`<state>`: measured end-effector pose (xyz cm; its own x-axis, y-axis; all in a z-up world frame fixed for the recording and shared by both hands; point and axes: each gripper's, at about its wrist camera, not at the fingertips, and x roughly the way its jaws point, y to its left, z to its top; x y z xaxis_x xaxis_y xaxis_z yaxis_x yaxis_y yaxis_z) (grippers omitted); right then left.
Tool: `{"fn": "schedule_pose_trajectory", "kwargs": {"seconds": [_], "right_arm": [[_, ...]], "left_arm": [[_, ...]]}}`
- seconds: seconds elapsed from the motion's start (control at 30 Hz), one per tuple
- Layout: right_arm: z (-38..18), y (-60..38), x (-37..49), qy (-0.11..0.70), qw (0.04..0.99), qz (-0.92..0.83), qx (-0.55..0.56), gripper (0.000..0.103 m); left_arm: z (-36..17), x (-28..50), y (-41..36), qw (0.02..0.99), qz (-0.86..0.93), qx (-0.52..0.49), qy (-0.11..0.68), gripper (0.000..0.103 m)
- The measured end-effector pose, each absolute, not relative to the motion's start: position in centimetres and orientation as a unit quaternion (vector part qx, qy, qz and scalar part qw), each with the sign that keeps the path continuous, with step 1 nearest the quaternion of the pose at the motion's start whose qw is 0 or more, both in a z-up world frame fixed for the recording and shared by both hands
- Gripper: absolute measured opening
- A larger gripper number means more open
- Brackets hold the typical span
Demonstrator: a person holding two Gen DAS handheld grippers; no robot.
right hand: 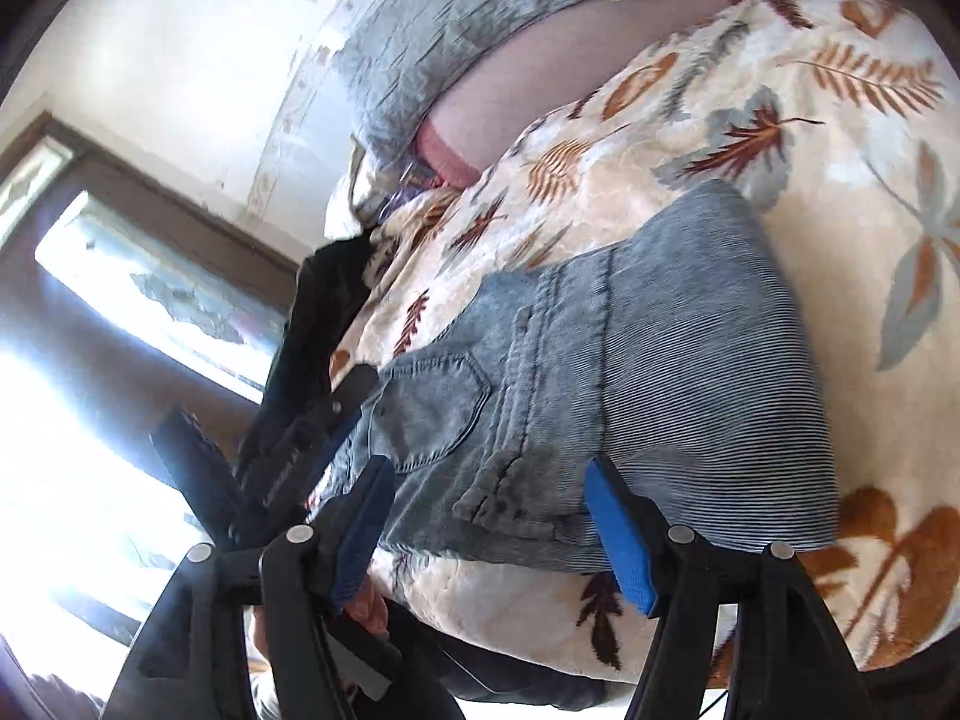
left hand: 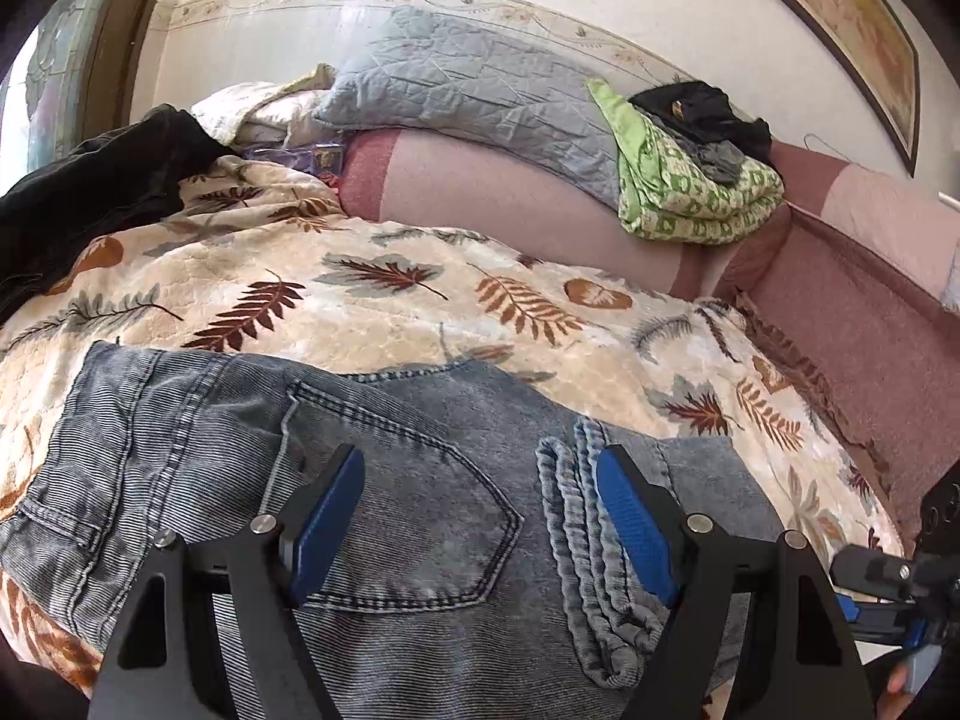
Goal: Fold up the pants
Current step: 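Move the left tool to the folded leg and close it on the fabric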
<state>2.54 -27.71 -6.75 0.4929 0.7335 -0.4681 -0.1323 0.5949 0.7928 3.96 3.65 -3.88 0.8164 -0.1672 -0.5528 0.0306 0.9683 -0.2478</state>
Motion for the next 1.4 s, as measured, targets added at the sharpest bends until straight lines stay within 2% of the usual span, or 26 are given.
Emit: {"fn": "schedule_pose_trajectory", "kwargs": {"seconds": [0.1,0.23,0.43,0.63,0.73,0.77,0.83,0.9,1.4], "right_arm": [[-10.6,-29.4,3.5,0.471,0.74,0.251,0.41,0.07],[-10.1,-30.8,2.4,0.424,0.744,0.276,0.437,0.07],[-10.7,-31.7,2.1,0.397,0.735,0.295,0.464,0.07],[-11.1,-33.7,1.4,0.375,0.722,0.301,0.497,0.07],[-11.5,-34.2,1.5,0.373,0.714,0.301,0.51,0.07],[-11.5,-34.3,1.6,0.372,0.713,0.302,0.512,0.07],[-11.5,-34.3,1.5,0.372,0.71,0.305,0.515,0.07],[-11.5,-34.4,1.5,0.371,0.708,0.308,0.516,0.07],[-12.0,-34.2,1.6,0.374,0.7,0.306,0.526,0.07]], "left_arm": [[-4.5,4.4,1.5,0.921,-0.112,-0.106,0.358,0.08],[-4.5,3.4,0.5,0.89,-0.151,-0.155,0.401,0.08],[-5.6,3.7,0.9,0.826,-0.164,-0.257,0.474,0.08],[-1.8,3.8,-0.2,0.815,-0.197,-0.297,0.457,0.08],[-2.1,3.9,-1.4,0.809,-0.196,-0.295,0.47,0.079],[-2.6,4.1,-1.7,0.807,-0.188,-0.29,0.478,0.077],[-3.8,4.3,-2.0,0.803,-0.167,-0.288,0.494,0.066],[-4.9,4.4,-1.9,0.8,-0.148,-0.29,0.505,0.063],[-6.0,3.9,-1.7,0.796,-0.114,-0.289,0.519,0.063]]}}
